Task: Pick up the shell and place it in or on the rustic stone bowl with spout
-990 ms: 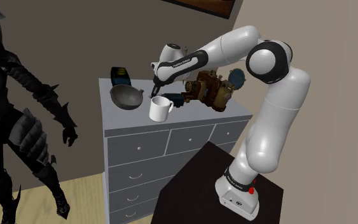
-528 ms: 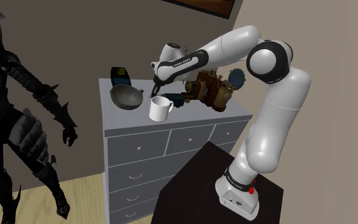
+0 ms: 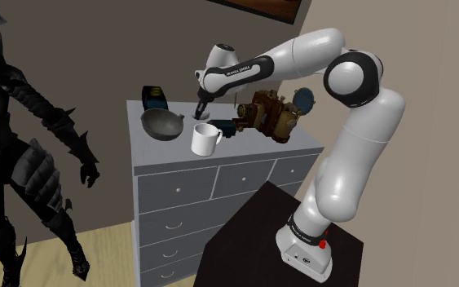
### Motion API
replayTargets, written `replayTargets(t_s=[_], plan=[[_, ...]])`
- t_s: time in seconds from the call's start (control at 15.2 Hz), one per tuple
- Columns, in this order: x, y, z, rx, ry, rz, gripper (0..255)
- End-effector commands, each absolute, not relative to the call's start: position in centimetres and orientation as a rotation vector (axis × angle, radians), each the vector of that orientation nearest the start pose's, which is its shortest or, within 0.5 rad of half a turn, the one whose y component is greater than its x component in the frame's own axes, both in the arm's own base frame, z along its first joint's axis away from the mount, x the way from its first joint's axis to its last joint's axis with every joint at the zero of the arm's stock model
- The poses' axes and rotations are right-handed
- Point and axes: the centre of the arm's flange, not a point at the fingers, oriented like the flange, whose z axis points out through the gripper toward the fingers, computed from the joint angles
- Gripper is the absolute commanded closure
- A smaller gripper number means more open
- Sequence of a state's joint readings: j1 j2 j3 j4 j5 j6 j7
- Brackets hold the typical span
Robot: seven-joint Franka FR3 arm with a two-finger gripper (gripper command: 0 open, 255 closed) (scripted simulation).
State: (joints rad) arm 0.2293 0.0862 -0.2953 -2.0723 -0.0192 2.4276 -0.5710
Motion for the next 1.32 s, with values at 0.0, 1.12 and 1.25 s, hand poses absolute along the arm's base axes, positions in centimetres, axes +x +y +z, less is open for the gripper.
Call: replayTargets(t_s=[0.0, 1.12, 1.25], plan=[[58.7, -3.6, 43.0, -3.129, -0.836, -0.402, 255], [58.7, -3.6, 52.0, -3.129, -0.836, -0.402, 255], [58.7, -3.6, 53.0, -3.129, -0.836, -0.402, 255]])
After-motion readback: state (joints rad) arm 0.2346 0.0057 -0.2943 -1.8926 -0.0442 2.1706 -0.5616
